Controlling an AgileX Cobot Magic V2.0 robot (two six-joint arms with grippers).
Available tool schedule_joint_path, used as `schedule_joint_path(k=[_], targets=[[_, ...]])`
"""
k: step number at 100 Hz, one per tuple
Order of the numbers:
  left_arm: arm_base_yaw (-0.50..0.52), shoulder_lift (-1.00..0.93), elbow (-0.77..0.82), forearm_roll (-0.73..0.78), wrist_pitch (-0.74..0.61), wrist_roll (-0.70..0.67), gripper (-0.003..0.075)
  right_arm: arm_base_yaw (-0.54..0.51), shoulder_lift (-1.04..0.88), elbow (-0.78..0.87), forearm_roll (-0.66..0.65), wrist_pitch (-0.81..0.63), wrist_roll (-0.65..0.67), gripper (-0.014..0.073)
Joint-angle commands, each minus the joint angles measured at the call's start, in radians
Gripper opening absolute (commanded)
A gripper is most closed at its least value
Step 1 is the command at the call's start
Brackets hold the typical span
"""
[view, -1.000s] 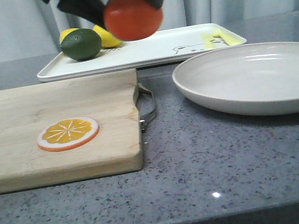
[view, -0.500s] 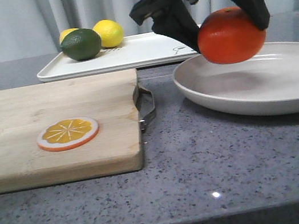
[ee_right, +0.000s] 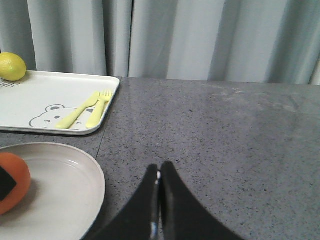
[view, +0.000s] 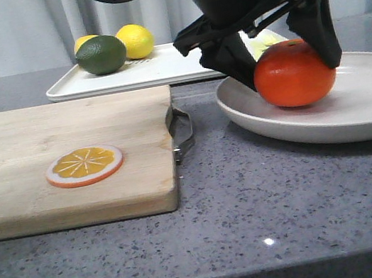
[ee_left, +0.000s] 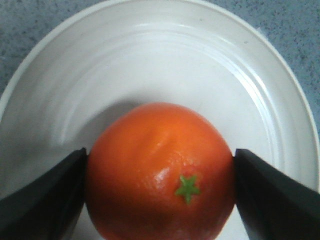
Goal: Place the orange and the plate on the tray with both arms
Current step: 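Carry the orange over the white plate and lower it in, then open the left gripper and raise it away from the orange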
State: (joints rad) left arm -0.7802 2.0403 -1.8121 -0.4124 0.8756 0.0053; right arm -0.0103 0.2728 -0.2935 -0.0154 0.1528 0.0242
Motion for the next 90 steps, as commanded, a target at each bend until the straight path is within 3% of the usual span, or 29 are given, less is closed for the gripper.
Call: schedule_joint_path(k=[1,31,90], targets=[[-0.008,-0.048,-0.037,-0.018,-0.023,0.004,0.0453,-0.008,0.018,-0.031,-0.01,-0.069,0.001,-0.0057],[-0.006,-0.048,-0.037,-0.022,-0.015,0.048,0.0673,-0.008,0.018,-0.031,-0.01,-0.069,0.001,-0.0057],[0.004,-0.053,-0.128,-0.028,0.1,0.049,0.0669,-0.008,0.018,-0.031,-0.01,-0.065,0.001,-0.0057]])
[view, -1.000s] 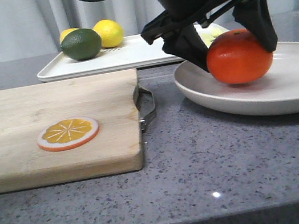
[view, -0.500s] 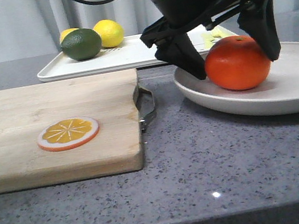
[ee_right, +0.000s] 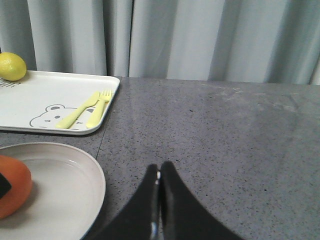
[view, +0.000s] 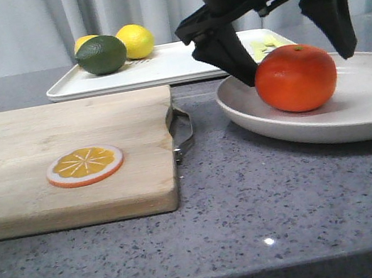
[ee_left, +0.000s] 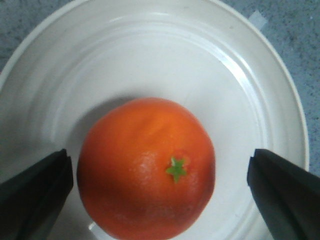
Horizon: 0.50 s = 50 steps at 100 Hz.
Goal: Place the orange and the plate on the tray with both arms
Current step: 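Open the left gripper and raise it away from the orange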
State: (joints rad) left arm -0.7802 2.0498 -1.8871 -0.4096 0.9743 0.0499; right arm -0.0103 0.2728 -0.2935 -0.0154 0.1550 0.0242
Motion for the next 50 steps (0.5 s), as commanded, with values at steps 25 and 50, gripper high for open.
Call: schedule_joint_path(k=[25,50], targets=[[0.006,-0.126,-0.07,0.034,0.02,0.004,0.0669,-0.008,0.018,-0.031,-0.01,-0.068,0.001,-0.0057],[0.006,-0.235,-0.07,0.122,0.01,0.004,0.0592,-0.008,0.018,-0.031,-0.01,-0.068,0.001,-0.0057]])
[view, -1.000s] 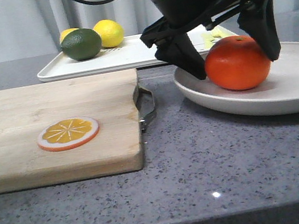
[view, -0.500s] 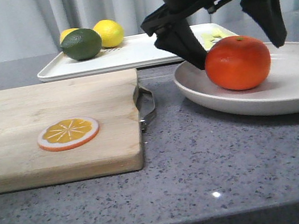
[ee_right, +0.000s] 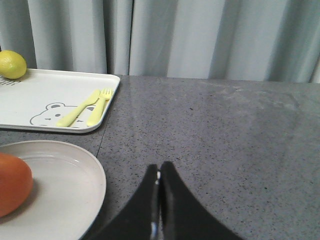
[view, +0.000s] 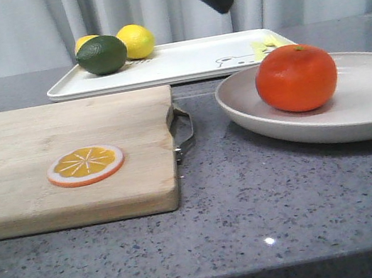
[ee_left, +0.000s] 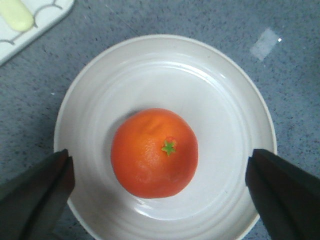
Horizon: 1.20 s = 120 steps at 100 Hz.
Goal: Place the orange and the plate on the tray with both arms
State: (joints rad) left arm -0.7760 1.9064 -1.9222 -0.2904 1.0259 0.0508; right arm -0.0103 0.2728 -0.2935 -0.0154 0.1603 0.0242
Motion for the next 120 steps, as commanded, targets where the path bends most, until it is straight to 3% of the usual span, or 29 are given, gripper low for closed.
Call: schedule_joint_path(k=[1,33,54,79,120], targets=[[0.002,-0.095,-0.034,0.003,-0.044,0.003,0.0586,-0.008,0.018,-0.031,-0.01,-0.073,0.001,-0.0057],[0.002,-0.19,-0.021,0.052,-0.055,0.003,0.025,-0.008,0.018,-0.031,-0.01,-0.054,0.001,-0.0057],[0.002,-0.271,0.088,0.087,-0.114,0.003,0.0087,-0.008,0.018,-0.031,-0.01,-0.043,0.001,-0.0057],[0.002,-0.468,0.373,0.103,-0.302,0.003,-0.0018,-0.008,0.018,-0.031,-0.01,-0.034,0.001,-0.0057],[0.002,-0.883,0.852,0.186,-0.589,0.003,-0.002,-0.008,0.018,-0.032,-0.01,0.022,0.001,-0.0057]])
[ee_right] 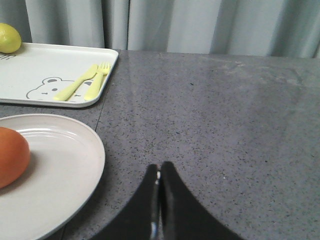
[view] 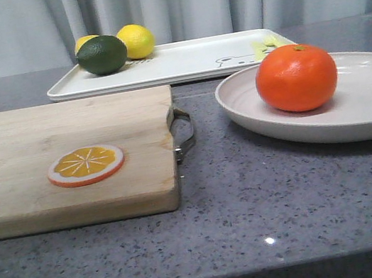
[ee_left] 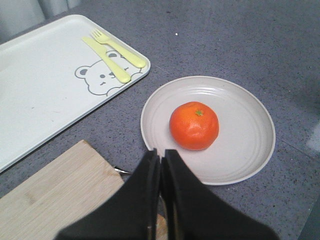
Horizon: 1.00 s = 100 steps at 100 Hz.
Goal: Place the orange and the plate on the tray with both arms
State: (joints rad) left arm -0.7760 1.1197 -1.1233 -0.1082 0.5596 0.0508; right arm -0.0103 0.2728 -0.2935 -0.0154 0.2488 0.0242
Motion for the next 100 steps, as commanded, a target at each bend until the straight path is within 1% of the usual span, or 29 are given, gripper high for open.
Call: schedule_joint_path(k=[1,20,30,40,52,65,82,88,94,100], targets=[[0.002,-0.112,0.069,0.004,-0.13,0.003,-0.002,-0.008,0.018,-0.032,-0.01,-0.066,0.001,-0.0057],[0.002,-0.307,0.259,0.004,-0.21,0.003,-0.002,-0.008,0.027,-0.034,-0.01,-0.058,0.001,-0.0057],[0.002,-0.401,0.338,0.004,-0.222,0.003,-0.002,-0.008,0.039,-0.046,-0.01,-0.04,0.001,-0.0057],[0.002,-0.475,0.4,0.004,-0.223,0.003,-0.002,-0.008,0.052,-0.075,-0.011,0.01,0.0,-0.0057],[0.002,-0.535,0.447,0.004,-0.227,0.003,-0.002,-0.008,0.07,-0.105,-0.011,0.065,-0.035,-0.0057],[0.002,-0.549,0.483,0.004,-0.249,0.003,-0.002,-0.008,0.112,-0.139,-0.011,0.129,-0.037,-0.0057],[0.002,-0.549,0.49,0.004,-0.249,0.003,-0.002,-0.007,0.215,-0.239,-0.01,0.284,-0.037,-0.0053],[0.002,-0.549,0.49,0.004,-0.249,0.003,-0.002,-0.006,0.259,-0.284,-0.004,0.325,-0.037,-0.0038],[0.002,-0.549,0.49,0.004,-0.249,0.003,-0.002,-0.005,0.307,-0.325,0.007,0.367,-0.037,0.0],[0.002,-0.549,0.49,0.004,-0.249,0.003,-0.002,0.003,0.364,-0.367,0.022,0.412,-0.037,0.008]])
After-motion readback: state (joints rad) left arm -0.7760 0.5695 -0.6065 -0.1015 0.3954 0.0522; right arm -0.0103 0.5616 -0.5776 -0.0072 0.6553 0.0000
